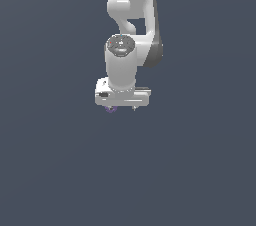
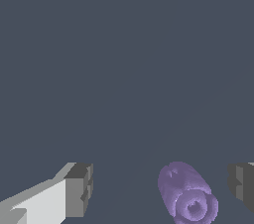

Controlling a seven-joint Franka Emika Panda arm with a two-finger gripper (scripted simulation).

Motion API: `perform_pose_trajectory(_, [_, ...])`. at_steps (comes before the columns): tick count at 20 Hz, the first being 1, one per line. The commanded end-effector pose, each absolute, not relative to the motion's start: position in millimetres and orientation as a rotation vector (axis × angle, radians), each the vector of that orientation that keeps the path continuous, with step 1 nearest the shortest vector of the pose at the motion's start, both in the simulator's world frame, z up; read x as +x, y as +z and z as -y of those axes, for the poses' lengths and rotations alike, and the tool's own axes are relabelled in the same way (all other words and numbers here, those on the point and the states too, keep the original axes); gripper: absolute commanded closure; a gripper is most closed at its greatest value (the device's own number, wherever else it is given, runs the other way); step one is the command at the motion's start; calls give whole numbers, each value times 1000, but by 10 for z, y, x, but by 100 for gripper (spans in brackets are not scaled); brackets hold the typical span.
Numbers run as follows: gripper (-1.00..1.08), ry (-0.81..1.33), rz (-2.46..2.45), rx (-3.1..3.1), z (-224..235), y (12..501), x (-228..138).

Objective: Pick up the object and move it to a goal position.

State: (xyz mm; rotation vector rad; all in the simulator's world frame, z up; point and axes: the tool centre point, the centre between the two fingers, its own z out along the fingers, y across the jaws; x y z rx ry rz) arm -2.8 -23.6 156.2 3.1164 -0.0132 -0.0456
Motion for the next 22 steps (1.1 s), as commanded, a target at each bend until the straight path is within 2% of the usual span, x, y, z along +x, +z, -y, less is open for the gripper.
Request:
perform_pose_trajectory(1, [-92, -46, 13, 3116, 236, 1562, -28])
perform_pose_trajectory(22, [-92, -42, -19, 3141, 320, 1570, -135])
